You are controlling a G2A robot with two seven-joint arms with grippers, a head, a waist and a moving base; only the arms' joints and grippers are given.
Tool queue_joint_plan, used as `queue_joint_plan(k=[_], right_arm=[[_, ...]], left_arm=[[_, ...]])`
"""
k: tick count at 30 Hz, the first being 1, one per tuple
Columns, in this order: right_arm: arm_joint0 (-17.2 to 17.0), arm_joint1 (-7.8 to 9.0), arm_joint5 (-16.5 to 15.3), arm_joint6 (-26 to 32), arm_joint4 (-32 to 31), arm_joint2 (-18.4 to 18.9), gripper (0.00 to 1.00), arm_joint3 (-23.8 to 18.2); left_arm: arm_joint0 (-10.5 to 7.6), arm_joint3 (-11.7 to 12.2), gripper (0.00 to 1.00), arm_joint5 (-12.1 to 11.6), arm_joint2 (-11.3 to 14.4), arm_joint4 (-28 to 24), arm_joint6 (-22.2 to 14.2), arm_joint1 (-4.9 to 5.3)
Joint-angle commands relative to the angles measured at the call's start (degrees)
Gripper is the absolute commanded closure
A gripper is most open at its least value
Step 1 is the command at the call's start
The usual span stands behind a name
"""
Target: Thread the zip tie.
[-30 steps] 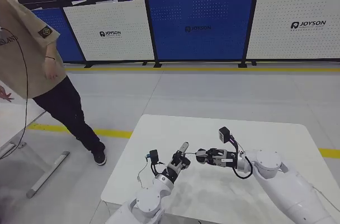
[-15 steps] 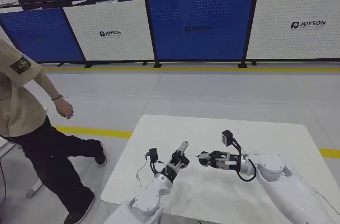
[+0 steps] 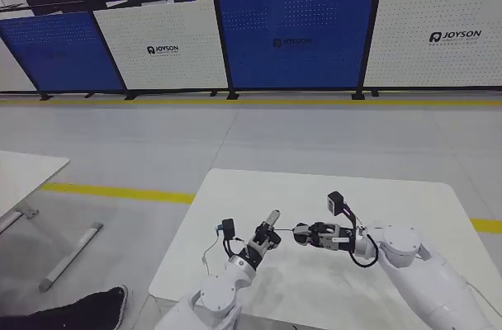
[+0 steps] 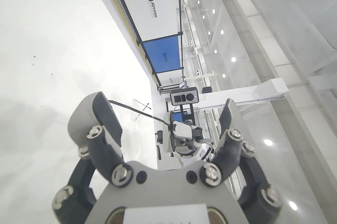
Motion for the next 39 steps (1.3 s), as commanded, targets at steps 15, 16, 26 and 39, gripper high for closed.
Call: queue_joint_plan(k=[15, 16, 26, 39], right_arm=[[0.0, 0.0, 0.0, 0.0, 0.0, 0.0, 1.0, 0.0], [0.0, 0.0, 0.0, 0.0, 0.0, 0.0, 1.0, 0.0], [0.0, 0.0, 0.0, 0.0, 0.0, 0.0, 1.0, 0.0], [0.0, 0.0, 0.0, 0.0, 0.0, 0.0, 1.0, 0.0]], left_arm=[[0.54, 0.4, 0.81, -2.5, -0.6, 1.8, -0.8, -0.38], [0.58, 0.4, 0.82, -2.6, -0.6, 1.8, -0.9, -0.39], [0.97, 0.3, 0.87, -3.3, -0.9, 2.5, -1.7, -0.59], [2.16, 0.0, 0.81, -4.6, -1.6, 5.3, -4.8, -0.41]])
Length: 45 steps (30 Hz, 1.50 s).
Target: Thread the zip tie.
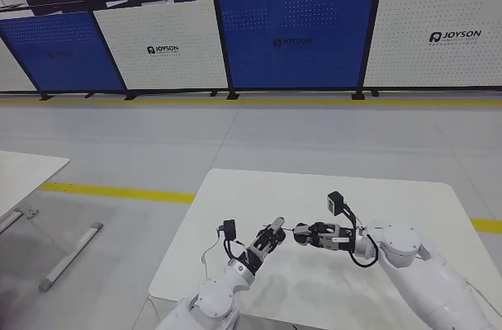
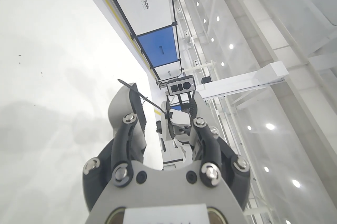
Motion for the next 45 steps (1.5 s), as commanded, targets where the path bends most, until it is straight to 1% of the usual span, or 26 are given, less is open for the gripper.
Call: queue_joint_plan(k=[1, 2, 8, 9, 10, 11, 13, 14, 15, 24, 25, 26, 27, 28, 30, 32, 33, 34, 35, 36, 38, 39, 40, 42, 43, 45], right_arm=[[0.0, 0.0, 0.0, 0.0, 0.0, 0.0, 1.0, 0.0], [0.0, 0.0, 0.0, 0.0, 0.0, 0.0, 1.0, 0.0], [0.0, 0.0, 0.0, 0.0, 0.0, 0.0, 1.0, 0.0], [0.0, 0.0, 0.0, 0.0, 0.0, 0.0, 1.0, 0.0], [0.0, 0.0, 0.0, 0.0, 0.0, 0.0, 1.0, 0.0], [0.0, 0.0, 0.0, 0.0, 0.0, 0.0, 1.0, 0.0], [0.0, 0.0, 0.0, 0.0, 0.0, 0.0, 1.0, 0.0], [0.0, 0.0, 0.0, 0.0, 0.0, 0.0, 1.0, 0.0], [0.0, 0.0, 0.0, 0.0, 0.0, 0.0, 1.0, 0.0], [0.0, 0.0, 0.0, 0.0, 0.0, 0.0, 1.0, 0.0], [0.0, 0.0, 0.0, 0.0, 0.0, 0.0, 1.0, 0.0], [0.0, 0.0, 0.0, 0.0, 0.0, 0.0, 1.0, 0.0], [0.0, 0.0, 0.0, 0.0, 0.0, 0.0, 1.0, 0.0], [0.0, 0.0, 0.0, 0.0, 0.0, 0.0, 1.0, 0.0], [0.0, 0.0, 0.0, 0.0, 0.0, 0.0, 1.0, 0.0], [0.0, 0.0, 0.0, 0.0, 0.0, 0.0, 1.0, 0.0], [0.0, 0.0, 0.0, 0.0, 0.0, 0.0, 1.0, 0.0], [0.0, 0.0, 0.0, 0.0, 0.0, 0.0, 1.0, 0.0], [0.0, 0.0, 0.0, 0.0, 0.0, 0.0, 1.0, 0.0], [0.0, 0.0, 0.0, 0.0, 0.0, 0.0, 1.0, 0.0], [0.0, 0.0, 0.0, 0.0, 0.0, 0.0, 1.0, 0.0], [0.0, 0.0, 0.0, 0.0, 0.0, 0.0, 1.0, 0.0], [0.0, 0.0, 0.0, 0.0, 0.0, 0.0, 1.0, 0.0], [0.0, 0.0, 0.0, 0.0, 0.0, 0.0, 1.0, 0.0], [0.0, 0.0, 0.0, 0.0, 0.0, 0.0, 1.0, 0.0], [0.0, 0.0, 0.0, 0.0, 0.0, 0.0, 1.0, 0.0]], left_arm=[[0.17, 0.0, 0.84, -0.3, -0.1, 0.3, -0.9, 0.05], [0.28, -0.1, 0.87, -0.5, -0.2, 0.5, -1.4, 0.09], [0.96, -0.4, 0.9, -1.4, -0.7, 1.0, -2.7, 0.21], [1.0, -0.4, 0.88, -1.5, -0.7, 1.1, -2.7, 0.21], [1.04, -0.5, 0.82, -1.5, -0.8, 1.1, -2.7, 0.2], [1.06, -0.4, 0.84, -1.6, -0.8, 1.1, -2.7, 0.2], [0.96, -0.4, 0.93, -1.5, -0.9, 1.1, -2.3, 0.14], [0.9, -0.3, 0.95, -1.4, -0.9, 1.1, -2.2, 0.11], [0.84, -0.3, 1.0, -1.4, -0.9, 1.1, -2.2, 0.09], [0.42, 0.3, 1.0, -0.7, -0.7, 1.6, -1.8, -0.12], [0.33, 0.3, 0.83, -0.6, -0.7, 1.6, -1.8, -0.15], [0.24, 0.4, 0.6, -0.5, -0.7, 1.6, -1.6, -0.19], [0.18, 0.5, 0.55, -0.4, -0.6, 1.6, -1.6, -0.22], [0.15, 0.5, 0.55, -0.4, -0.6, 1.6, -1.5, -0.25], [0.09, 0.6, 0.58, -0.4, -0.6, 1.6, -1.4, -0.3], [0.01, 0.6, 0.64, -0.3, -0.6, 1.5, -1.4, -0.34], [-0.05, 0.7, 0.69, -0.4, -0.7, 1.5, -1.4, -0.37], [-0.08, 0.8, 0.71, -0.4, -0.7, 1.4, -1.4, -0.39], [-0.1, 0.8, 0.78, -0.4, -0.7, 1.4, -1.4, -0.4], [-0.11, 0.9, 0.81, -0.5, -0.7, 1.5, -1.5, -0.42], [-0.12, 0.9, 0.84, -0.6, -0.7, 1.5, -1.6, -0.44], [-0.12, 0.9, 0.87, -0.6, -0.8, 1.5, -1.6, -0.45], [-0.12, 1.0, 0.87, -0.5, -0.8, 1.4, -1.7, -0.47], [-0.13, 0.9, 0.97, -0.5, -0.9, 1.4, -1.8, -0.48], [-0.08, 0.9, 1.0, -0.5, -0.9, 1.5, -1.9, -0.49], [0.06, 0.8, 1.0, -0.8, -0.9, 1.6, -2.2, -0.48]])
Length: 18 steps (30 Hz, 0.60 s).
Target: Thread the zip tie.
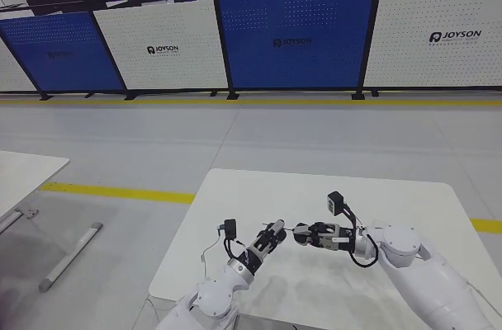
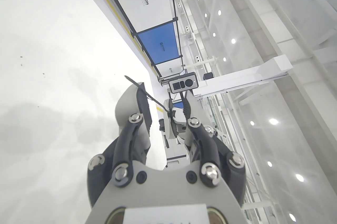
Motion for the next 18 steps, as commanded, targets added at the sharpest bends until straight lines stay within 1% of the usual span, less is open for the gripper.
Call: queue_joint_plan(k=[1, 11, 12, 13, 14, 15, 18], right_arm=[[0.0, 0.0, 0.0, 0.0, 0.0, 0.0, 1.0, 0.0], [0.0, 0.0, 0.0, 0.0, 0.0, 0.0, 1.0, 0.0], [-0.5, -0.02, 0.0, -0.9, -0.1, 0.1, 1.0, -0.5], [-0.8, -0.01, 0.1, -1.3, -0.3, 0.2, 0.75, -0.9], [-1.1, 0.02, 0.3, -1.5, -0.2, 0.5, 0.34, -1.3], [-1.4, 0.07, 0.2, -1.7, 0.1, 0.9, 0.0, -1.6], [-2.0, 0.23, 0.1, -1.7, 0.2, 1.9, 0.0, -2.0]], left_arm=[[0.19, -0.1, 1.0, -0.3, -0.1, 0.2, -0.3, 0.02], [0.28, -0.1, 1.0, -0.1, -0.1, 1.0, -0.2, -0.08], [0.3, -0.1, 1.0, -0.1, -0.1, 1.1, -0.2, -0.09], [0.3, -0.1, 1.0, -0.1, -0.1, 1.2, -0.2, -0.1], [0.31, -0.1, 1.0, -0.1, -0.1, 1.2, -0.2, -0.11], [0.32, -0.1, 1.0, -0.1, -0.1, 1.2, -0.2, -0.13], [0.35, 0.0, 1.0, -0.2, -0.1, 1.2, -0.2, -0.16]])
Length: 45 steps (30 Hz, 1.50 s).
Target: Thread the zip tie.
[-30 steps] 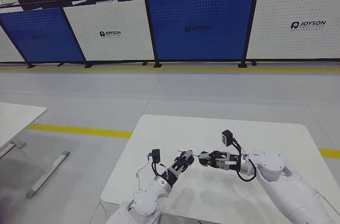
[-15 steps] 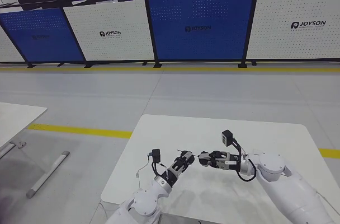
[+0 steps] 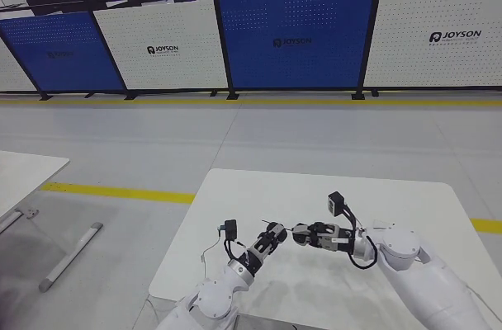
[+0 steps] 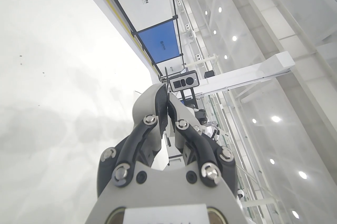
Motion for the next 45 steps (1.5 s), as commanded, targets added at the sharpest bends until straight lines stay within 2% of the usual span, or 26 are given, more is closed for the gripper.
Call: queue_joint_plan(k=[1, 6, 10, 13, 24, 27, 31, 34, 35, 38, 39, 40, 41, 42, 45], right_arm=[[-0.5, 0.15, -0.2, 0.0, 0.2, 0.8, 0.0, -0.2], [-2.2, 0.91, -1.5, 0.0, 0.6, 3.9, 0.0, -0.9], [-4.9, 2.0, -1.9, 0.6, 1.8, 7.5, 0.0, -1.7], [-5.2, 2.09, -1.7, 0.9, 2.1, 7.7, 0.0, -1.8], [-5.2, 2.09, -1.7, 0.9, 2.1, 7.7, 0.0, -1.8], [-5.2, 2.09, -1.7, 0.9, 2.1, 7.7, 0.0, -1.8], [-5.2, 2.09, -1.7, 0.9, 2.1, 7.7, 0.0, -1.8], [-5.2, 2.09, -1.7, 0.9, 2.1, 7.7, 0.0, -1.8], [-5.2, 2.09, -1.7, 0.9, 2.1, 7.7, 0.0, -1.8], [-5.2, 2.09, -1.7, 0.9, 2.1, 7.7, 0.0, -1.8], [-5.2, 2.09, -1.7, 0.9, 2.1, 7.7, 0.0, -1.8], [-5.2, 2.09, -1.7, 0.9, 2.1, 7.7, 0.0, -1.8], [-5.2, 2.09, -1.7, 0.9, 2.1, 7.7, 0.0, -1.8], [-5.2, 2.09, -1.7, 0.9, 2.1, 7.7, 0.0, -1.8], [-5.2, 2.09, -1.7, 0.9, 2.1, 7.7, 0.0, -1.8]], left_arm=[[0.02, 0.0, 1.0, 0.0, 0.0, 0.0, 0.1, -0.03], [-0.44, 0.4, 1.0, 1.0, -0.1, 0.3, 1.7, -0.21], [-0.87, 1.0, 1.0, 1.4, 0.2, 2.3, 4.3, -0.42], [-1.51, 2.0, 1.0, 2.1, 0.9, 5.3, 9.9, -0.85], [-1.51, 2.0, 1.0, 2.1, 0.9, 5.3, 9.9, -0.85], [-1.35, 1.7, 1.0, 2.7, 0.6, 5.0, 10.1, -0.91], [0.08, -2.5, 1.0, 2.7, -1.2, 5.1, 11.4, -0.75], [1.99, -8.2, 1.0, 3.9, -3.5, 5.6, 10.6, -0.34], [2.88, -10.6, 1.0, 5.2, -4.5, 5.6, 9.3, -0.14], [4.72, -15.8, 1.0, 8.4, -6.7, 6.0, 6.0, 0.37], [5.49, -18.0, 1.0, 9.8, -7.6, 6.5, 3.6, 0.64], [6.12, -19.2, 1.0, 11.0, -8.2, 6.8, 0.9, 0.89], [6.44, -20.2, 1.0, 12.6, -8.8, 8.2, -3.4, 1.27], [6.61, -21.3, 1.0, 13.0, -10.3, 9.6, -6.1, 1.65], [6.73, -21.4, 1.0, 13.0, -10.6, 9.6, -6.5, 1.7]])
